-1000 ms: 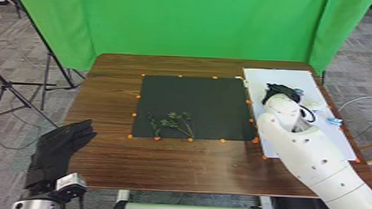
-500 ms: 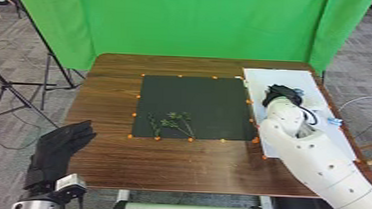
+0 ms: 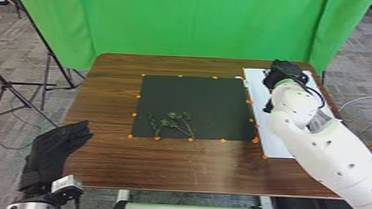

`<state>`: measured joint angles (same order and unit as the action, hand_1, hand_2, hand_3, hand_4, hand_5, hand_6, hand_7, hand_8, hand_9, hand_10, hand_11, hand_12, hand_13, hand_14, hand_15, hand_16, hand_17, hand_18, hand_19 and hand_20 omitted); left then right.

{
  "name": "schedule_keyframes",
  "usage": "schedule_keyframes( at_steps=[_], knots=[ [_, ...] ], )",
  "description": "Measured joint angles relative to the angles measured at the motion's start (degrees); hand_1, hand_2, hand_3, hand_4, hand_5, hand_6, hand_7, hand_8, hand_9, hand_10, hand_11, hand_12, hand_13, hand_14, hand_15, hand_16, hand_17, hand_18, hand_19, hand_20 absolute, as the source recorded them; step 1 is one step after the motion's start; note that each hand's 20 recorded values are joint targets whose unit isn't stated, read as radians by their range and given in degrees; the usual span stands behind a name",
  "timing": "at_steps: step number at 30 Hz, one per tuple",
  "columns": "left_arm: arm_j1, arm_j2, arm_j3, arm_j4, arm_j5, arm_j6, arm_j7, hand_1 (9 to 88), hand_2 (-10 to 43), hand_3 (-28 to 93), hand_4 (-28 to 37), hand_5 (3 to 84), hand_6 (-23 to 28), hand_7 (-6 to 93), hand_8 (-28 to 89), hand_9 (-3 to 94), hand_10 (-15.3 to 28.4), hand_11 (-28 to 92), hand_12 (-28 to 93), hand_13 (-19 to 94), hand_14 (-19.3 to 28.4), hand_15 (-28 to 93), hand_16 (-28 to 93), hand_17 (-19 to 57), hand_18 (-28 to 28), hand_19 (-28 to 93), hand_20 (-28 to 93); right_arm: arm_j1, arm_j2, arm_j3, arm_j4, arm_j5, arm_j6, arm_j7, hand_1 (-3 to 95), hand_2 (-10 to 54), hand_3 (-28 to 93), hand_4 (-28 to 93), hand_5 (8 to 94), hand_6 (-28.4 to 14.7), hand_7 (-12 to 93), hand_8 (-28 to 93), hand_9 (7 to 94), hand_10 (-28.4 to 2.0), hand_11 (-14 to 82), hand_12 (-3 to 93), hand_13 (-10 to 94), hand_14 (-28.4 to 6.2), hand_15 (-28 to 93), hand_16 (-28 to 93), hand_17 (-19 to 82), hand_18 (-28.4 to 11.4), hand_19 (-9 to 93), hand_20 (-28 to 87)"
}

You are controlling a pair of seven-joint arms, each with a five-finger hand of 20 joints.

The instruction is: Arrange flowers

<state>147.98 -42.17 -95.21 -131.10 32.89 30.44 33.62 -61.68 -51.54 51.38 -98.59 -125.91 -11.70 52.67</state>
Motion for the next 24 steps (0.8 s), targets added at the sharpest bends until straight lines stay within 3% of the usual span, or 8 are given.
schedule_keyframes(
  at_steps=[14,24],
  knots=[
    [0.4,0.03,-0.47,-0.21,0.08,0.25,-0.18,28.2,6.2,81,-18.0,53.1,15.3,20.8,-10,43.2,22.6,38,10,28,28.0,65,-14,-8.0,23.4,60,14,-2.4,-3.5,-3.0,-11.3,-0.1,-2.1,-2.8,53.5,-5.3,77,-28,74.2,-3.9,44,21,81.4,-15.9,47.0,32.4,77,-11.3,76,28,54,-22.4,93,38],
    [0.4,-0.38,-0.55,-0.23,0.37,0.19,-0.96,28.2,6.2,81,-18.0,53.2,15.3,20.7,-10,43.2,22.5,38,10,28,28.0,65,-14,-8.0,23.4,60,14,-5.5,-5.3,-3.8,-12.1,-0.1,-2.9,-2.7,53.6,-5.4,77,-28,74.3,-3.9,43,21,81.5,-15.9,47.0,32.4,77,-11.3,76,28,54,-22.4,93,39]
  ],
)
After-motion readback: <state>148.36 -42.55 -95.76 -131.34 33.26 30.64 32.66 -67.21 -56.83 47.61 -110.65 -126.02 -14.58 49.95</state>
